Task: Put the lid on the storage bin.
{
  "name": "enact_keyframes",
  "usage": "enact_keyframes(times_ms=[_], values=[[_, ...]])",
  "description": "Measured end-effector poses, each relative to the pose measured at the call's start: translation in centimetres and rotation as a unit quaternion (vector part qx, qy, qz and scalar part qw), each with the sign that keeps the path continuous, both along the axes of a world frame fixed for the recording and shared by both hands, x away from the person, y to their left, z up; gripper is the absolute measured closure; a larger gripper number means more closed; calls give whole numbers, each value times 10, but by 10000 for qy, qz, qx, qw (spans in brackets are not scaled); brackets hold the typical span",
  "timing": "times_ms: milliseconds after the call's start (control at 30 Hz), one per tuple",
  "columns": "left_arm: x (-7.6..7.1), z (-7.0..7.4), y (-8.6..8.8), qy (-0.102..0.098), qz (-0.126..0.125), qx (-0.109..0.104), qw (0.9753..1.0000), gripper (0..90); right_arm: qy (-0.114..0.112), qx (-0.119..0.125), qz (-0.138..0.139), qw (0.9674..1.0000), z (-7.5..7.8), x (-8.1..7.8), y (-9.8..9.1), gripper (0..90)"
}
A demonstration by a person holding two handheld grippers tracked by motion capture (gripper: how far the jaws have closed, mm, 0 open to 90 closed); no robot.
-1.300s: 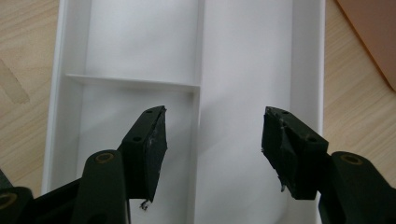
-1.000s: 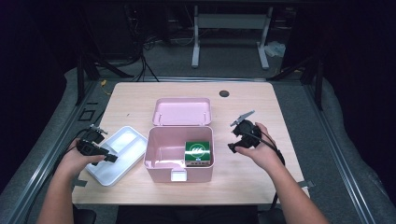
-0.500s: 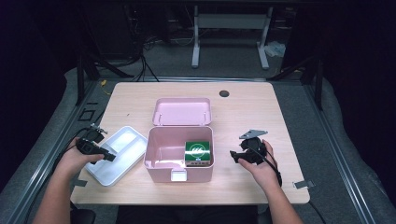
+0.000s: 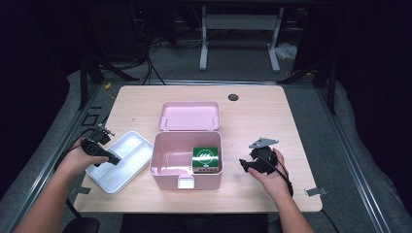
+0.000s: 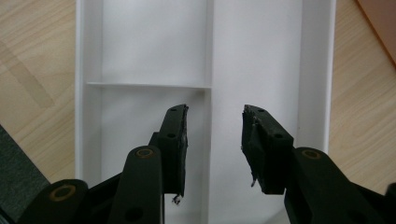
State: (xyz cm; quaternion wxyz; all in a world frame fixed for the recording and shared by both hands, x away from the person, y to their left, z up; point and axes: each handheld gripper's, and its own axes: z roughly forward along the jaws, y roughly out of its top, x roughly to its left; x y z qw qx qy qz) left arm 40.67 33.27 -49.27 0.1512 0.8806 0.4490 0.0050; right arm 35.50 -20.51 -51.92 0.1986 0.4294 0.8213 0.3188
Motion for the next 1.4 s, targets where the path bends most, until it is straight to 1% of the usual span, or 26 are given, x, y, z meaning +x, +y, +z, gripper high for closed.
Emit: enact_keyframes(times_ms=[33,67,133,167,200,233,267,333,433,500,533,633,700,767,800,867,900,1000,1033,1067,1133,1167,1200,1300,1333,1400], values=[[1,-1,-1,-1,-27,89,10000,616,-5,12,-11,10000,0,0,0,349],[2,-2,-3,51,-15,148,9999,614,-40,1,-43,10000,0,-1,0,349],[3,-4,-5,155,-3,296,9994,625,-104,112,-70,9999,1,-1,0,349],[4,-5,-7,157,-11,372,9992,625,-104,112,-70,9999,1,-1,0,349],[6,-5,-8,169,-64,437,9989,632,-95,172,-38,9998,1,-1,0,349],[6,-6,-10,186,-43,417,9989,632,-95,172,-38,9998,1,-1,0,349],[8,-6,-11,215,-81,407,9989,638,-96,150,-79,9998,0,-1,0,349],[11,-7,-14,262,-162,493,9983,657,-69,191,-69,9998,-1,0,-1,349],[15,-10,-17,386,-193,579,9974,681,-42,239,-81,9997,-2,0,-2,349],[18,-13,-18,452,-197,641,9967,702,-39,229,-97,9997,-1,0,-3,350],[19,-14,-19,497,-187,655,9964,727,-45,233,-89,9997,-2,0,-3,349],[22,-16,-21,561,-199,638,9962,769,34,260,-54,9996,-4,1,-2,350],[23,-19,-22,590,-151,627,9962,780,52,236,-34,9997,-5,1,-1,350],[25,-21,-22,639,-185,643,9957,797,79,233,-16,9997,-5,1,0,351],[26,-22,-22,647,-175,639,9957,799,58,209,4,9998,-5,1,0,350],[27,-24,-23,660,-163,672,9954,802,82,251,50,9996,-6,1,1,351],[27,-25,-22,683,-173,677,9952,803,68,207,28,9998,-6,1,1,352],[28,-28,-22,726,-139,610,9954,800,88,238,54,9997,-6,2,0,353],[28,-30,-22,753,-121,595,9953,799,84,207,20,9997,-6,1,1,353],[27,-31,-22,807,-101,540,9952,793,115,248,48,9996,-6,1,0,353],[27,-32,-23,796,-125,635,9947,782,145,255,67,9995,-7,2,1,353],[27,-32,-23,739,-110,632,9952,780,164,244,70,9995,-8,2,1,353],[27,-32,-24,733,-100,656,9951,758,163,182,53,9997,-8,2,1,353],[28,-32,-25,746,-133,718,9945,750,175,187,89,9996,-9,2,2,353],[28,-32,-26,729,-124,728,9946,753,174,186,95,9996,-9,2,2,353],[28,-32,-26,697,-145,805,9942,800,182,195,93,9996,-9,2,2,353]])
